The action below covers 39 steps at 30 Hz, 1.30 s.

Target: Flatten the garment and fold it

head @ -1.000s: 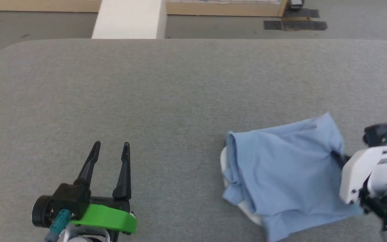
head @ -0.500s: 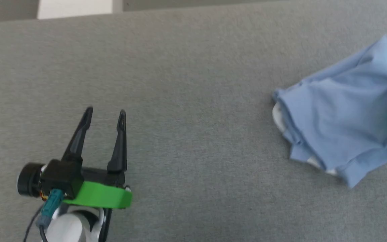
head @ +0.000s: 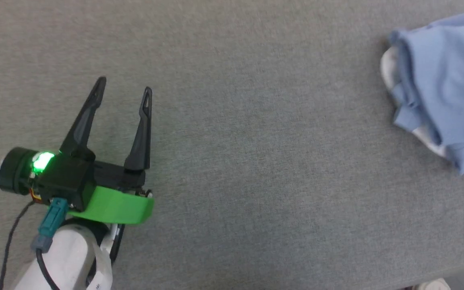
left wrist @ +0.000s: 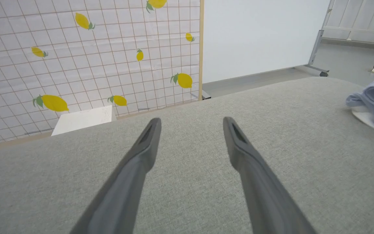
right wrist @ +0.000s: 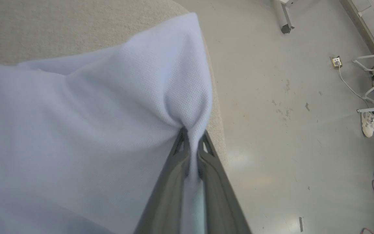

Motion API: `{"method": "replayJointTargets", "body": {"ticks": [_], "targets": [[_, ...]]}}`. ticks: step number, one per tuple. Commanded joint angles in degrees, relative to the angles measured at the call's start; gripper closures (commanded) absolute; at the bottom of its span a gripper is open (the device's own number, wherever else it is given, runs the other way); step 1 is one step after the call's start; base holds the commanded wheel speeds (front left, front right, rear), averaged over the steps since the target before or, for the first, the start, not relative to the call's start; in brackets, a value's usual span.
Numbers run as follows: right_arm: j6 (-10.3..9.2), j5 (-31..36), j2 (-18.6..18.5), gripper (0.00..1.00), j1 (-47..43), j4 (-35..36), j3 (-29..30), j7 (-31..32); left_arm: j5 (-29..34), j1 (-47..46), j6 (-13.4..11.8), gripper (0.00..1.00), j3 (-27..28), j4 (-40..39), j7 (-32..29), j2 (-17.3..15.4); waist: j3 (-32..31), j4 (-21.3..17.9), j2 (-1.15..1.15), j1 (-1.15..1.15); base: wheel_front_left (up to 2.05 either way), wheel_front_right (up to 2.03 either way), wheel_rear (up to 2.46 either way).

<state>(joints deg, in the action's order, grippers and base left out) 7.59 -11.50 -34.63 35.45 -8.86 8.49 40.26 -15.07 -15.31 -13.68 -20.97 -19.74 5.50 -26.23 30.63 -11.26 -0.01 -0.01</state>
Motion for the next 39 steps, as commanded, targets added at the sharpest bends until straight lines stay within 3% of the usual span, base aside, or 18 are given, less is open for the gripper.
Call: {"method": "replayJointTargets", "body": {"ticks": [1,8,13,15,18,30,39], "targets": [[-0.10,0.9,-1.0,1.00,1.2,-0.5,0.8,-0.7,0.8,-1.3,0.2,0.00,0.2,-0.6,-0.4,-0.7,3.9,-2.1,0.01,0.01,0.00,0.00,0.00],[-0.10,3.8,-4.9,1.00,1.4,-3.7,3.6,-3.8,2.2,-3.8,0.5,0.00,-0.1,-2.3,-1.6,-1.6,7.9,-1.0,0.01,0.01,0.00,0.00,0.00],[-0.10,4.7,-4.7,1.00,2.5,-7.0,5.0,-6.8,2.9,-5.2,-0.2,0.00,0.0,-2.9,-1.4,-1.3,9.9,0.0,0.01,0.01,0.00,0.00,0.00],[-0.10,6.3,-4.0,0.70,3.3,-10.4,5.3,-8.8,3.1,-5.6,-1.4,0.00,0.5,-3.7,-0.3,-0.4,10.1,0.8,0.01,0.01,0.00,0.00,0.00],[-0.10,7.3,-3.6,0.00,4.0,-12.9,5.2,-10.5,3.0,-5.4,-2.0,0.00,1.0,-3.9,0.6,0.0,9.6,1.2,0.01,0.01,0.00,0.00,0.00],[-0.10,7.9,-3.6,0.00,4.1,-18.2,2.9,-14.6,0.6,-1.5,-3.8,0.00,1.6,0.0,4.8,2.1,-0.4,2.7,0.01,0.01,0.00,0.00,0.00],[-0.10,3.3,2.4,0.00,-1.9,-11.3,2.3,-17.7,0.9,3.7,-5.8,0.00,1.1,3.8,6.2,2.6,-11.1,4.9,0.01,0.01,0.00,0.00,0.00]]}}
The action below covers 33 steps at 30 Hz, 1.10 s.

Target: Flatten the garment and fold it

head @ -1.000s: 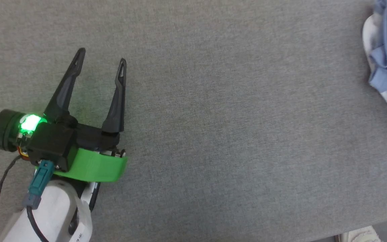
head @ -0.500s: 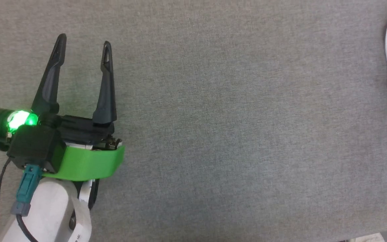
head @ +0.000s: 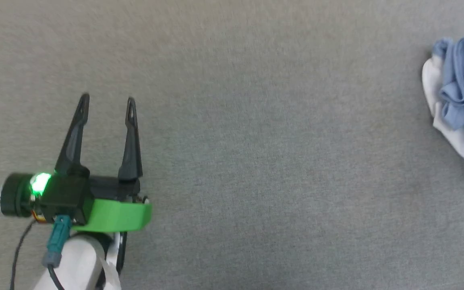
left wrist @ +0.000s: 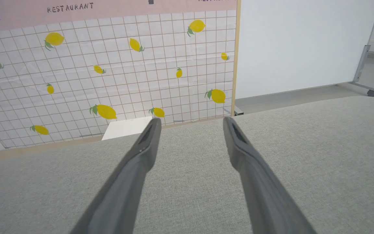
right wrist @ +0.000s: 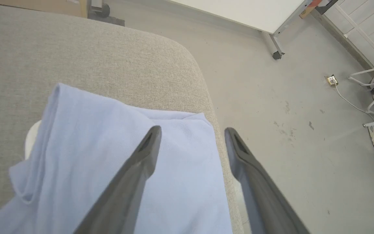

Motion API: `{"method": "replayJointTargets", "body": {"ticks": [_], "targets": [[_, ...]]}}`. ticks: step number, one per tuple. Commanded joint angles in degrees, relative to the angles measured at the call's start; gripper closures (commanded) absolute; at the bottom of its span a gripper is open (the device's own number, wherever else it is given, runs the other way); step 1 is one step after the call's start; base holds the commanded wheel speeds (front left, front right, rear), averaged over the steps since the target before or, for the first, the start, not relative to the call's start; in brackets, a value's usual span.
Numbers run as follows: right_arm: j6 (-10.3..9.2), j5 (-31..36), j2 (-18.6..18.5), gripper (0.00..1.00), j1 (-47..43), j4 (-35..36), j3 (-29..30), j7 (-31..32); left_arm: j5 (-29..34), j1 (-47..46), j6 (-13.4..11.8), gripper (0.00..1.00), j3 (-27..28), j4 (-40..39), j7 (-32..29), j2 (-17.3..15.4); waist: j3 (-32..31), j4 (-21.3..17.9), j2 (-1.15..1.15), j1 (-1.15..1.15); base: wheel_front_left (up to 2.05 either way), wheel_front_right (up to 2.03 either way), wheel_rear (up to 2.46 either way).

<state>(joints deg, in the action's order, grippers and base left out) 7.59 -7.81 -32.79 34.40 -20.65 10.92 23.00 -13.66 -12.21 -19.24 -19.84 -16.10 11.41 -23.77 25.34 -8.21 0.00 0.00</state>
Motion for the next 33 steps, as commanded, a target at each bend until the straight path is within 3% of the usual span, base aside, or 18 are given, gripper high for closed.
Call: {"method": "replayJointTargets", "body": {"ticks": [1,8,18,25,33], "targets": [[-0.10,-0.9,1.2,0.00,-2.0,1.5,-0.1,-0.6,-0.8,1.2,-0.4,0.00,0.0,0.4,0.4,0.2,-6.8,2.2,0.00,0.00,0.00,0.00,0.00],[-0.10,-2.9,9.0,0.00,-11.7,13.1,1.0,-5.5,-3.9,6.2,-0.9,0.00,0.8,1.9,1.6,1.4,-12.6,4.9,0.00,0.00,0.00,0.00,0.00],[-0.10,-4.8,23.1,0.00,-26.1,27.1,-2.5,-15.8,-9.5,11.3,1.4,0.00,2.6,3.7,3.2,4.0,-17.9,8.3,0.00,0.00,0.00,0.00,0.00],[-0.10,-0.2,28.0,0.00,-32.7,28.0,-3.2,-23.7,-8.5,13.7,4.0,0.00,1.8,6.9,3.5,4.8,-19.6,9.6,0.00,0.00,0.00,0.00,0.00],[-0.10,4.3,29.7,0.00,-37.9,23.6,-3.0,-29.2,-7.0,16.5,5.6,0.00,1.4,10.5,3.6,6.9,-21.2,10.7,0.00,0.00,0.00,0.00,0.00]]}}
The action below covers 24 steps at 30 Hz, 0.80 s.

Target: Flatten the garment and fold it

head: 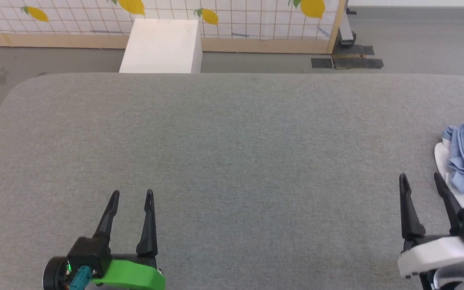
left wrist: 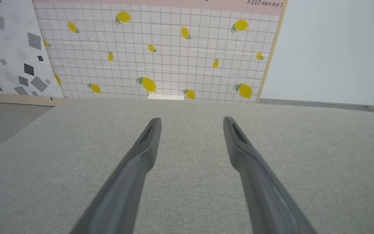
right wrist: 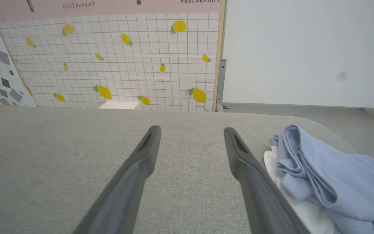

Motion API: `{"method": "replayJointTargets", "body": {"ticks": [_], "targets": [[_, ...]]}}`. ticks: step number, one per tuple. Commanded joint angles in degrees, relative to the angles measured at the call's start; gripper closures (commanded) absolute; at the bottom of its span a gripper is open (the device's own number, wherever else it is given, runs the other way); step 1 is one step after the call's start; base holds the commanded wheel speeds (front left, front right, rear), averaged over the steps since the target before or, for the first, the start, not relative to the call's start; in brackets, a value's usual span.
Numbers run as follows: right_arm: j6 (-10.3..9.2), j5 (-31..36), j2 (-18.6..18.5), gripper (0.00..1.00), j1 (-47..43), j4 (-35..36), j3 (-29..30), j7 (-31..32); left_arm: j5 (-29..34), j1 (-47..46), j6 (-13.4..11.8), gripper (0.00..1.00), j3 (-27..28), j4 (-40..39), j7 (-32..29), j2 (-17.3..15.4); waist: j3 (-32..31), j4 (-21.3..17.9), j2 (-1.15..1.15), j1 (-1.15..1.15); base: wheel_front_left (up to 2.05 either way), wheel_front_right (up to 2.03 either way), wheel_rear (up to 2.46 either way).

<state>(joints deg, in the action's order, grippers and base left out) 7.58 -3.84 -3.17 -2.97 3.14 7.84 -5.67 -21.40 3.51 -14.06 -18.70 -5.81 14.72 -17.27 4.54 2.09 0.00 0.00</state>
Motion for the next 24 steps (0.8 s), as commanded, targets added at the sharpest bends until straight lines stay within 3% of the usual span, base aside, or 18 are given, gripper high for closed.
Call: {"method": "replayJointTargets", "body": {"ticks": [1,13,14,24], "targets": [[-0.09,0.6,0.2,0.00,-0.8,-0.6,0.3,-0.9,0.8,1.0,0.7,0.00,0.5,0.5,0.3,0.6,-0.5,0.5,0.00,0.00,0.00,0.00,0.00],[-0.09,-2.1,0.3,0.00,-1.5,-5.2,1.2,-3.7,2.4,2.2,3.7,0.00,2.8,3.6,0.3,2.7,-0.9,1.0,0.00,0.00,0.00,0.00,0.00],[0.00,-1.8,0.2,1.00,-1.4,-5.2,1.3,-3.4,2.1,1.3,3.5,1.00,2.7,3.6,0.0,2.6,-0.9,1.0,0.00,0.00,0.00,0.00,0.00],[0.00,-1.5,0.2,1.00,-1.2,-5.1,1.0,-3.0,2.9,1.0,3.9,1.00,3.4,3.7,-0.6,3.0,-1.1,0.9,0.00,0.00,0.00,0.00,0.00]]}}
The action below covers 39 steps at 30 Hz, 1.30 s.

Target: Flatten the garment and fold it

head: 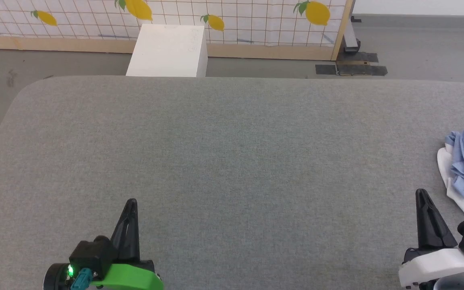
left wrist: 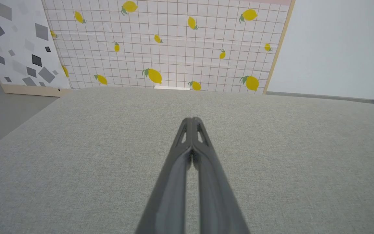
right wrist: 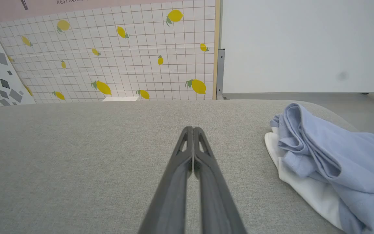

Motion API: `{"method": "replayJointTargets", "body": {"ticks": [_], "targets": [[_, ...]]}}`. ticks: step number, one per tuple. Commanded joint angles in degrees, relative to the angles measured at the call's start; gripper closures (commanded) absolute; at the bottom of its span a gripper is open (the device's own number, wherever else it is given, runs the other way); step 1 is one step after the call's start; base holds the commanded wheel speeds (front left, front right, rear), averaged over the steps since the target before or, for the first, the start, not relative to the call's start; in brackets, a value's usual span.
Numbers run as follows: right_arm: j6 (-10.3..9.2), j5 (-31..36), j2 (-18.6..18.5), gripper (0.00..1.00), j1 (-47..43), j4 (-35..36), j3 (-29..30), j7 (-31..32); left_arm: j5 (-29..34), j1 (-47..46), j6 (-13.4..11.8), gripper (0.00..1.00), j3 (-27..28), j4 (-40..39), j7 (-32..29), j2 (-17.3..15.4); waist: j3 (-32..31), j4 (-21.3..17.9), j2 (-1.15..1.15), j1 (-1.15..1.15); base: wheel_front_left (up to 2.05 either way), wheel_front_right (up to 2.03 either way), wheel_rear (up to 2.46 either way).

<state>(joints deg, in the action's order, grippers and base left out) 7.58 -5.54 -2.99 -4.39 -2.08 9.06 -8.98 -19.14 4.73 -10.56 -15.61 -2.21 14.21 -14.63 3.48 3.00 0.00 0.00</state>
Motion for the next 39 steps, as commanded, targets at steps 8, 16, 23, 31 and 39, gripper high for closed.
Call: {"method": "replayJointTargets", "body": {"ticks": [8,16,23,31,39], "targets": [[-0.01,0.5,0.0,1.00,0.5,0.2,-0.8,0.9,1.9,-0.5,1.1,1.00,1.3,0.2,-1.0,1.1,-0.2,-0.2,0.00,0.00,0.00,0.00,0.00],[-0.01,0.9,0.0,1.00,0.7,0.3,-1.4,1.4,3.1,-0.8,1.7,1.00,2.3,0.4,-2.0,1.9,-0.5,-0.4,0.00,0.00,0.00,0.00,0.00],[-0.02,1.2,0.0,1.00,1.0,0.5,-1.9,2.0,4.2,-1.1,2.4,1.00,3.3,0.5,-2.8,2.6,-0.7,-0.6,0.00,0.00,0.00,0.00,0.00],[-0.02,1.5,0.0,1.00,1.3,0.6,-2.5,2.5,5.4,-1.4,3.0,1.00,4.3,0.6,-3.7,3.3,-0.9,-0.8,0.00,0.00,0.00,0.00,0.00],[-0.03,1.9,0.0,1.00,1.5,0.7,-3.1,3.1,6.6,-1.6,3.7,1.00,5.2,0.8,-4.6,4.0,-1.1,-1.0,0.00,0.00,0.00,0.00,0.00]]}}
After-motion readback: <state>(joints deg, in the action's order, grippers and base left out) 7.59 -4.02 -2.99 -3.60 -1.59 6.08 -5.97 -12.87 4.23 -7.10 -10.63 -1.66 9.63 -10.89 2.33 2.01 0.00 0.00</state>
